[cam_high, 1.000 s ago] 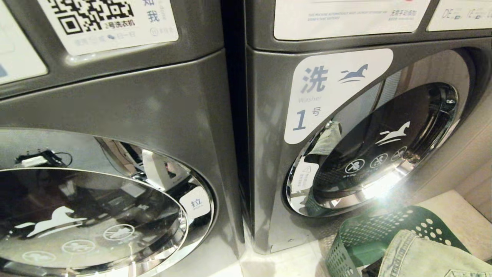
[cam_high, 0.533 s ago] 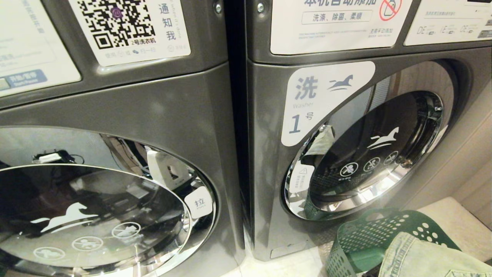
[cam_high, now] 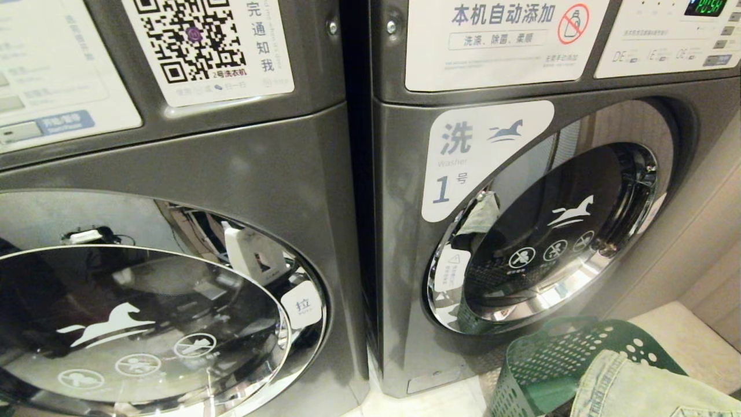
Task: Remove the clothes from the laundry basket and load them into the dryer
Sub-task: Put the clothes in the dryer
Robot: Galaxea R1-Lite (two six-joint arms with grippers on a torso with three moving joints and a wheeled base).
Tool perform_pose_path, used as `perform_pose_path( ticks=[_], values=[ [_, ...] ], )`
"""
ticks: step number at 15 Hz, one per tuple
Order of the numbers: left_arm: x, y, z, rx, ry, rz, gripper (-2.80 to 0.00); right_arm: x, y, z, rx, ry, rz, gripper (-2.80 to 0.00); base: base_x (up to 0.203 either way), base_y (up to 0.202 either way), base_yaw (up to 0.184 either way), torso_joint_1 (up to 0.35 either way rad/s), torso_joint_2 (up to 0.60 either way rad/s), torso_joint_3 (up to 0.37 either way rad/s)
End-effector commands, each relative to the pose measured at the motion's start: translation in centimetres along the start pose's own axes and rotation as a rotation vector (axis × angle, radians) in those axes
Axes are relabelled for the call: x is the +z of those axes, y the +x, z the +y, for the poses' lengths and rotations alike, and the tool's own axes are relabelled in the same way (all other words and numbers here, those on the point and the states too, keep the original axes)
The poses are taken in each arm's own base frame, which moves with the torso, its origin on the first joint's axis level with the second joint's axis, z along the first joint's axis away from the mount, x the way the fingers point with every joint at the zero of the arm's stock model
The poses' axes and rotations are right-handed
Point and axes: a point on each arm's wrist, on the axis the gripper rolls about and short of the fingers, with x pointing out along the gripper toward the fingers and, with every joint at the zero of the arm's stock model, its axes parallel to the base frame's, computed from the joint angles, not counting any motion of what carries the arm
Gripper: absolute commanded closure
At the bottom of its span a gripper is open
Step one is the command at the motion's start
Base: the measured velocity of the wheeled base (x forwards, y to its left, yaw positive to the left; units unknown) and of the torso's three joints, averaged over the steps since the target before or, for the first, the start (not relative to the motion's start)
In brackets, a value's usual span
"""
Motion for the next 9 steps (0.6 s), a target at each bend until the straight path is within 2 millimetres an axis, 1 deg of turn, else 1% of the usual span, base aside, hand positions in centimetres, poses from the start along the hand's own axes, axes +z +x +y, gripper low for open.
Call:
perform_pose_path(
  ticks=[1, 7, 9],
  values=[
    [-0.04, 0.01, 0.0, 0.001, 0.0, 0.0, 0.0, 0.0, 0.0, 0.0, 0.0, 0.0, 0.001, 0.0, 0.0, 0.0, 0.0, 0.006, 0.0, 0.19],
    [0.0, 0.0, 0.0, 0.001, 0.0, -0.001, 0.0, 0.0, 0.01, 0.0, -0.001, -0.005, 0.002, 0.0, 0.0, 0.0, 0.0, 0.001, 0.0, 0.2],
    [-0.04, 0.01, 0.0, 0.001, 0.0, 0.0, 0.0, 0.0, 0.01, 0.0, -0.001, -0.005, 0.002, 0.0, 0.0, 0.0, 0.0, 0.006, 0.0, 0.125]
  ],
)
